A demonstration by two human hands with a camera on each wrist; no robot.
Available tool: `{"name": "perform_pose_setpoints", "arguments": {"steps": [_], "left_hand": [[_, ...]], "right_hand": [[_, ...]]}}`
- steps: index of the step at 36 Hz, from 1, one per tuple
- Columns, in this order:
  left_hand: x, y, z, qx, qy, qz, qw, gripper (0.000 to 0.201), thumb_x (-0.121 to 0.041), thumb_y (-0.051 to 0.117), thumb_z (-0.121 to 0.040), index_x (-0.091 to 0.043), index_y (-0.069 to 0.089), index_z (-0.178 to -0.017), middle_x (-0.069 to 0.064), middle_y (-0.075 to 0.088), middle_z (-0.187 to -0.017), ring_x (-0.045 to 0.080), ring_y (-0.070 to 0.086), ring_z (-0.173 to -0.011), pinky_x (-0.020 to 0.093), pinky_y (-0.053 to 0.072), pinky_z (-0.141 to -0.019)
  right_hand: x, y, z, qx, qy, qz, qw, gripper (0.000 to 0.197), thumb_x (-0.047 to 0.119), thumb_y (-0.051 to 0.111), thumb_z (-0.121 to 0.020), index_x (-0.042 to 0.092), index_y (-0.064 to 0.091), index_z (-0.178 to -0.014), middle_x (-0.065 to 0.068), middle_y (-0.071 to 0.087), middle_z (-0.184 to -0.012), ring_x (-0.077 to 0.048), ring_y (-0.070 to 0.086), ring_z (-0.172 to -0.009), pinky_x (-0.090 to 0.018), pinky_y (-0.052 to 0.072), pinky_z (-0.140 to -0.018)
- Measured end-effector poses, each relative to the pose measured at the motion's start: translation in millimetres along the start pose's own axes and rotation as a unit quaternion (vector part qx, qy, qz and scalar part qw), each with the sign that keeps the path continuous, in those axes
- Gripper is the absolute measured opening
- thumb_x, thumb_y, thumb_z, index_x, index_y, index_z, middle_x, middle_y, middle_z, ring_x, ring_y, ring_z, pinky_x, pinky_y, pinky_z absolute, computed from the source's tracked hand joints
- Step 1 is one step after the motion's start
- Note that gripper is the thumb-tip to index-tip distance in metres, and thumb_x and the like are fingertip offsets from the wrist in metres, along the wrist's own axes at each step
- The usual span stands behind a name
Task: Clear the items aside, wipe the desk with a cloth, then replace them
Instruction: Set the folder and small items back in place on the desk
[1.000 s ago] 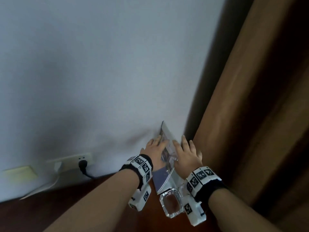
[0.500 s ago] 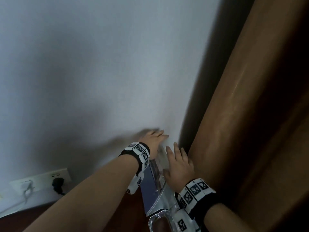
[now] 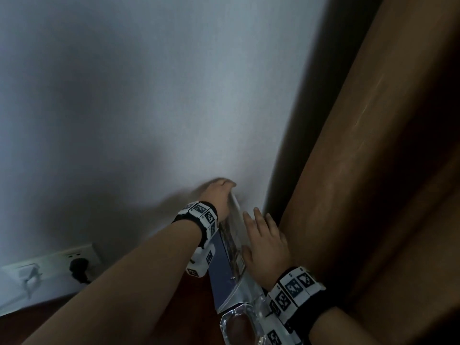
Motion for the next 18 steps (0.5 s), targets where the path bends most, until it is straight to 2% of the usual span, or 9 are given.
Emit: {"name": "perform_pose_setpoints", "arguments": {"steps": [4, 9, 15, 18], "left_hand": [[-5, -2, 1, -0.014, -0.074, 0.063, 0.995, 0.059, 0.005, 0.051, -0.089, -0.015, 0.044, -0.144, 0.008, 0.045, -0.148, 0.025, 0.045, -0.134, 0.032, 0.037, -0.112], [-13, -7, 1, -0.008, -0.106, 0.076, 0.991, 0.048, -0.001, 0.047, -0.095, -0.012, 0.045, -0.143, 0.010, 0.045, -0.147, 0.027, 0.047, -0.132, 0.032, 0.037, -0.110], [-19, -13, 5, -0.019, -0.119, 0.096, 0.988, 0.041, -0.003, 0.045, -0.097, -0.009, 0.049, -0.138, 0.011, 0.046, -0.145, 0.028, 0.050, -0.127, 0.033, 0.039, -0.107], [-20, -18, 8, -0.030, -0.128, 0.108, 0.985, 0.039, -0.003, 0.045, -0.098, -0.010, 0.052, -0.136, 0.010, 0.049, -0.142, 0.027, 0.053, -0.124, 0.030, 0.040, -0.103]], "right_hand": [[0, -1, 5, 0.003, -0.006, 0.003, 1.000, 0.070, 0.033, 0.042, -0.097, 0.027, -0.001, -0.152, 0.001, -0.002, -0.161, -0.026, -0.001, -0.147, -0.046, 0.016, -0.116], [-2, 0, 7, 0.000, -0.006, -0.015, 1.000, 0.071, 0.033, 0.042, -0.096, 0.026, -0.001, -0.152, 0.002, -0.004, -0.161, -0.025, -0.001, -0.147, -0.044, 0.016, -0.116], [-6, 17, 3, -0.027, -0.015, -0.158, 0.987, 0.073, 0.023, 0.052, -0.095, 0.027, 0.006, -0.152, 0.007, -0.005, -0.159, -0.020, 0.003, -0.147, -0.034, 0.013, -0.120], [-6, 18, -1, -0.049, -0.013, -0.205, 0.978, 0.075, 0.024, 0.058, -0.093, 0.027, 0.010, -0.151, 0.008, -0.003, -0.159, -0.018, 0.007, -0.146, -0.035, 0.016, -0.119]]}}
Point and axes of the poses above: each hand's wrist, its own z-axis away from the middle knuckle, its own y-axis out of the palm, x = y × z, the point moved 2 cm from there along -z, towards the middle knuckle
